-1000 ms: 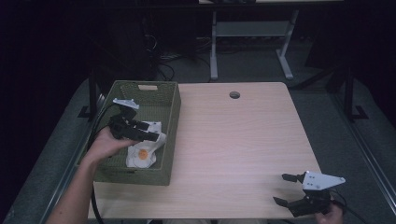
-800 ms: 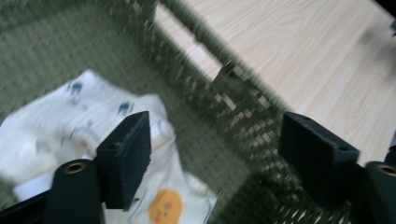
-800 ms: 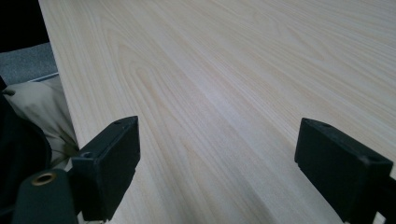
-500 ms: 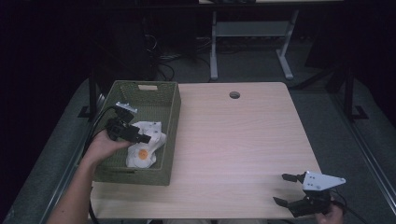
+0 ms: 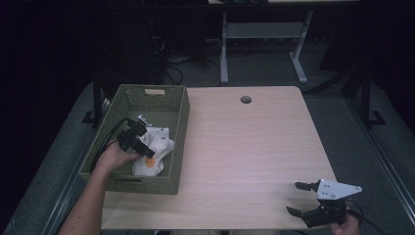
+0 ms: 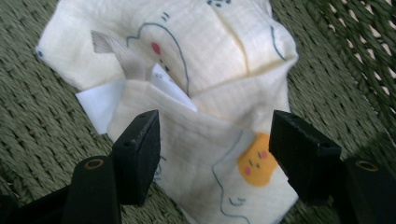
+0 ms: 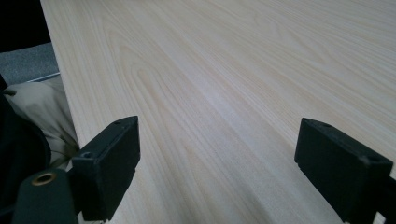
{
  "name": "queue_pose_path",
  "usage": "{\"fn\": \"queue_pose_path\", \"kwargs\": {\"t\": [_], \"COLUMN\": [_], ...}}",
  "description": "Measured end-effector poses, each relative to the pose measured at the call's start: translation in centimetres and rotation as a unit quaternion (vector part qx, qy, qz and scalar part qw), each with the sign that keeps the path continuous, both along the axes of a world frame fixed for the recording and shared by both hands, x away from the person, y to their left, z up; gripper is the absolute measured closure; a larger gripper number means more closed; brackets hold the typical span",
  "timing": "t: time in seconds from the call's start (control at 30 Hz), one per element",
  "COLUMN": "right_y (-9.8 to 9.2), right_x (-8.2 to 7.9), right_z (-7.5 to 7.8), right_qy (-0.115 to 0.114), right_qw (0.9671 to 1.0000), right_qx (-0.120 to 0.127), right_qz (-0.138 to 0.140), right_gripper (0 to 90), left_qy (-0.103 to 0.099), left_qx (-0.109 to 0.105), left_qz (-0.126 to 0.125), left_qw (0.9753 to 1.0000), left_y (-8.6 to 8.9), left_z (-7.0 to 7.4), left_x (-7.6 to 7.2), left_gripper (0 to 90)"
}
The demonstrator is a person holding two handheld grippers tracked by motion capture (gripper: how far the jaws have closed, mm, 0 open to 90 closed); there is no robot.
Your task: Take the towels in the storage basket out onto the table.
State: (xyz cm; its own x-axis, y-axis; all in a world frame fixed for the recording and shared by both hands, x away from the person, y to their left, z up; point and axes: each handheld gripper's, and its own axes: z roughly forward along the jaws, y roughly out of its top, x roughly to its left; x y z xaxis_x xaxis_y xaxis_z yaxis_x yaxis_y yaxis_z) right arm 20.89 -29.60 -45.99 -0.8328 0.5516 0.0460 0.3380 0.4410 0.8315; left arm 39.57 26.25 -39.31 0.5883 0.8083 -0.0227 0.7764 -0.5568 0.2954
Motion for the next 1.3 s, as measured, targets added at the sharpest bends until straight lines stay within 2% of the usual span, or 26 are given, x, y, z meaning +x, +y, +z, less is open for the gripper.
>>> {"fn": "queue_pose_path", "kwargs": {"t": [0.07, 0.13, 0.2, 0.23, 0.27, 0.3, 0.33, 0.4, 0.47, 0.6, 0.73, 0.93, 1.0, 1.3], "right_y": [0.0, 0.0, 0.0, 0.0, 0.0, 0.0, 0.0, 0.0, 0.0, 0.0, 0.1, 0.2, 0.2, 0.1], "right_x": [0.0, 0.0, 0.0, 0.0, 0.0, 0.0, 0.0, -0.1, -0.1, 0.0, -0.1, -0.1, -0.2, -0.3], "right_z": [0.0, 0.0, 0.0, 0.0, 0.0, 0.0, 0.0, 0.1, 0.1, 0.1, 0.1, 0.1, 0.2, 0.2], "right_qy": [0.0, -0.001, -0.001, -0.001, -0.001, -0.001, 0.0, -0.002, -0.003, -0.002, -0.003, -0.003, -0.003, -0.007], "right_qw": [1.0, 1.0, 1.0, 1.0, 1.0, 1.0, 1.0, 1.0, 1.0, 1.0, 1.0, 1.0, 1.0, 1.0], "right_qx": [0.0, 0.001, 0.001, 0.001, 0.001, 0.0, 0.001, 0.001, 0.001, 0.0, 0.0, -0.001, 0.0, 0.001], "right_qz": [0.002, 0.003, 0.003, 0.003, 0.003, 0.003, 0.003, 0.003, 0.003, 0.003, 0.003, 0.004, 0.004, 0.004], "right_gripper": [13.8, 13.8, 13.8, 13.8, 13.8, 13.8, 13.8, 13.8, 13.8, 13.8, 13.8, 13.8, 13.8, 13.8], "left_qy": [-0.004, 0.002, 0.003, 0.015, 0.015, 0.029, 0.029, 0.049, 0.055, 0.059, 0.062, 0.061, 0.059, 0.076], "left_qx": [0.015, 0.014, 0.021, 0.029, 0.029, 0.046, 0.046, 0.066, 0.069, 0.068, 0.069, 0.053, 0.042, 0.051], "left_qz": [0.006, 0.012, 0.012, 0.014, 0.014, 0.015, 0.015, 0.023, 0.021, 0.021, 0.02, 0.031, 0.036, 0.033], "left_qw": [0.9999, 0.9998, 0.9997, 0.9994, 0.9994, 0.9984, 0.9984, 0.9964, 0.9958, 0.9957, 0.9955, 0.9962, 0.9967, 0.9953], "left_y": [0.0, 0.0, -0.2, -0.4, -0.4, -0.6, -0.6, -0.9, -1.1, -1.1, -1.2, -0.9, -0.7, -0.7], "left_z": [0.0, -0.3, -0.5, -0.9, -0.9, -1.5, -1.5, -2.3, -2.7, -2.9, -3.0, -3.1, -3.2, -3.1], "left_x": [0.3, 0.5, 0.6, 0.8, 0.8, 1.0, 1.0, 1.2, 1.3, 1.5, 1.5, 1.3, 1.1, 1.4], "left_gripper": [36.2, 36.2, 36.8, 36.9, 37.8, 39.3, 39.9, 42.3, 45.5, 44.3, 47.5, 50.1, 51.8, 60.8]}}
